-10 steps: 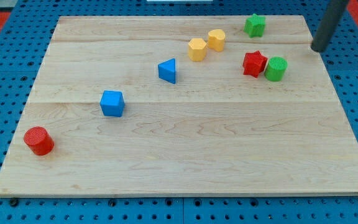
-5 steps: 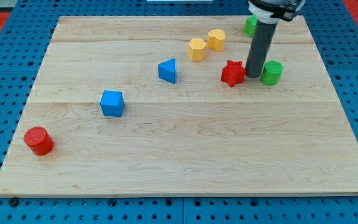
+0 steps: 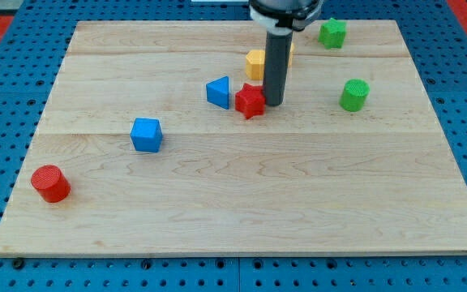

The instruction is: Push the red star vertically below the blue triangle

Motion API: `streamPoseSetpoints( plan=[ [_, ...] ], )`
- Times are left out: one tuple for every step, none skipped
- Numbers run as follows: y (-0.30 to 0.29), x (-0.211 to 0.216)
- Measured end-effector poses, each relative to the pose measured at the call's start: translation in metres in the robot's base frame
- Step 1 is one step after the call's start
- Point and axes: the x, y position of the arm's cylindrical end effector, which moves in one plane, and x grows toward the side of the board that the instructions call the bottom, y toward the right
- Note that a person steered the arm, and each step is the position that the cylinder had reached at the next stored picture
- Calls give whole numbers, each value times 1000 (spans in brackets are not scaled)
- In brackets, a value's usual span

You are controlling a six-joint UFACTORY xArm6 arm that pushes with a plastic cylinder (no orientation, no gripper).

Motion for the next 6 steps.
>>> streamPoseSetpoints(
  plan=[
    [-21, 18],
    [-56, 19],
    [-88, 37],
    [-85, 40],
    [-28, 40],
    [-43, 25]
  ],
)
